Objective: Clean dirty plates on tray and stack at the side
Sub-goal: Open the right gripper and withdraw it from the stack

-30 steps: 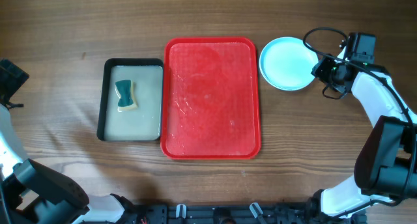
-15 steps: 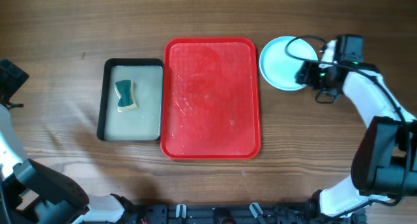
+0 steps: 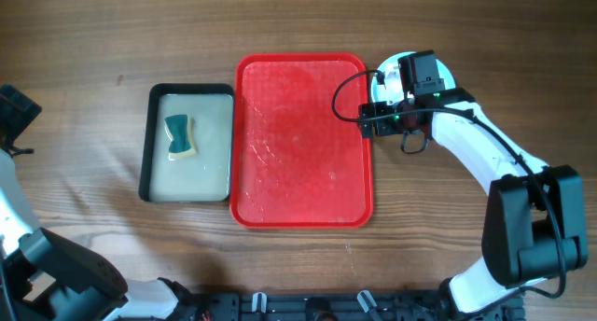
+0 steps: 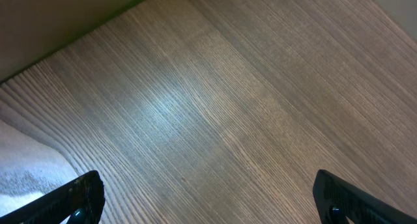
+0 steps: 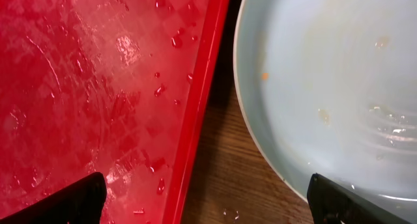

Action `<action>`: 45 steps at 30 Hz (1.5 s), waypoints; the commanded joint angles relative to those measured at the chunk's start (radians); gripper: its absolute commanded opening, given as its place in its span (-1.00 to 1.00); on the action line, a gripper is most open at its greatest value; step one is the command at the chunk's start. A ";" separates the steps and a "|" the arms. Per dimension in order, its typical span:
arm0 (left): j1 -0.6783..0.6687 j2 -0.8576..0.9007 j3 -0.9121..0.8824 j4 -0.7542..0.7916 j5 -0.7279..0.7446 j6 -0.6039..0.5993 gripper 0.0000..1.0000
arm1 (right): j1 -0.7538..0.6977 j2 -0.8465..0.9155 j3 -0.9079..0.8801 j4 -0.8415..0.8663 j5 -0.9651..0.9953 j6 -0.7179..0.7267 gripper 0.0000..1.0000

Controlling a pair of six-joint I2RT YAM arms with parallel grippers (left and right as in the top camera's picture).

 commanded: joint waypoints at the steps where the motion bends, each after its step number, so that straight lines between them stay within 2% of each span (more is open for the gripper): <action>1: 0.003 0.000 0.004 0.001 -0.002 -0.017 1.00 | 0.001 0.025 -0.008 0.026 0.012 -0.017 0.99; 10: 0.003 0.000 0.004 0.001 -0.002 -0.017 1.00 | 0.001 0.025 -0.008 0.112 0.013 -0.018 0.99; 22: 0.003 0.000 0.004 0.001 -0.002 -0.017 1.00 | 0.002 -0.037 -0.008 0.120 0.013 -0.017 0.99; 34: 0.003 0.000 0.004 0.001 -0.002 -0.017 1.00 | 0.001 -0.445 -0.008 0.119 0.013 -0.017 0.99; 37: 0.003 0.000 0.004 0.001 -0.002 -0.017 1.00 | 0.001 -0.570 -0.008 0.110 0.090 -0.105 0.99; 45: 0.003 0.000 0.004 0.001 -0.002 -0.017 1.00 | 0.001 -0.833 -0.008 0.112 0.093 -0.114 0.99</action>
